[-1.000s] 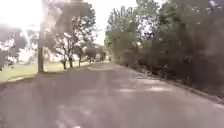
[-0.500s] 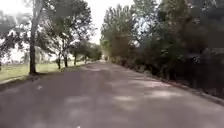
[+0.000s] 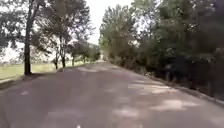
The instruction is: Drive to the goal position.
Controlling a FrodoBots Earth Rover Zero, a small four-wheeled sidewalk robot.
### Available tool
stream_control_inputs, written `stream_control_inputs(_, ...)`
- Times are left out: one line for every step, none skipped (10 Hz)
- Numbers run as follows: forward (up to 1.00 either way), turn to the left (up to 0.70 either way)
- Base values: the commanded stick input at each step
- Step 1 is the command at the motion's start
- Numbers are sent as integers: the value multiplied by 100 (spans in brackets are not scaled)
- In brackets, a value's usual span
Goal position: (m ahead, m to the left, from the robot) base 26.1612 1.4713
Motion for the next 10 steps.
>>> stream_control_inputs(100, -6)
stream_control_inputs(100, -6)
stream_control_inputs(100, -6)
stream_control_inputs(100, -6)
stream_control_inputs(100, -6)
stream_control_inputs(100, -6)
stream_control_inputs(100, -6)
stream_control_inputs(100, -6)
stream_control_inputs(100, -6)
stream_control_inputs(100, -6)
